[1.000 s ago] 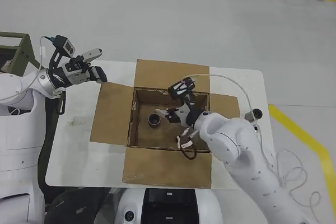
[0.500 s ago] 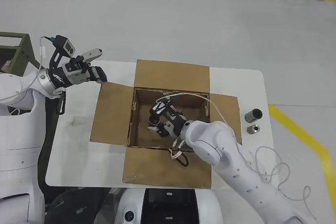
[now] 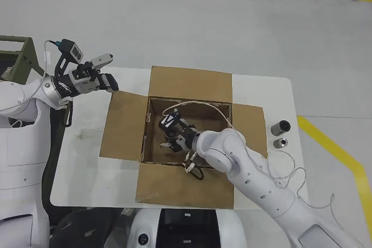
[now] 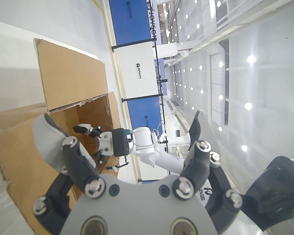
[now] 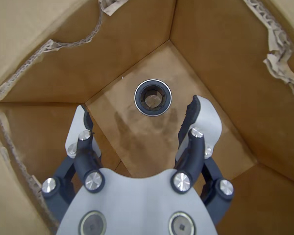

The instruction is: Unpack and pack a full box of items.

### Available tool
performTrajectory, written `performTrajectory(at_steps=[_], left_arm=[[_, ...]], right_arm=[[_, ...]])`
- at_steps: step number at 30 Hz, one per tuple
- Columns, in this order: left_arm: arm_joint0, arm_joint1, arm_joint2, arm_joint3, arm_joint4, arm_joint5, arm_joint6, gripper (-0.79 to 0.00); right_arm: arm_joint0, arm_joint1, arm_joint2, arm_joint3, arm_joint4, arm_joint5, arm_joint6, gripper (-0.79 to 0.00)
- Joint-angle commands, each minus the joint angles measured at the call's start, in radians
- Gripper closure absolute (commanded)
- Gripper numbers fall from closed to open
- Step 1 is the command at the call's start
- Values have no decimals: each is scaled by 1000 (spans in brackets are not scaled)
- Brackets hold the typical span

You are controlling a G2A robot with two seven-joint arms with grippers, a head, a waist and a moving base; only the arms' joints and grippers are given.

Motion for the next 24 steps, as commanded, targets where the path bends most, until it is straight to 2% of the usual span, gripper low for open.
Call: performTrajectory(at_steps=[1,16,24], left_arm=[[0,0,0,0,0,0,0,-785],[0,0,0,0,0,0,0,-785],[0,0,0,0,0,0,0,-785]], right_arm=[[12,-6,-13,26,-3,-5,-5,-733],[80,-54,-74,192,-2,8,-42,-705],[110,-79,-92,263,14,10,-50,-625]])
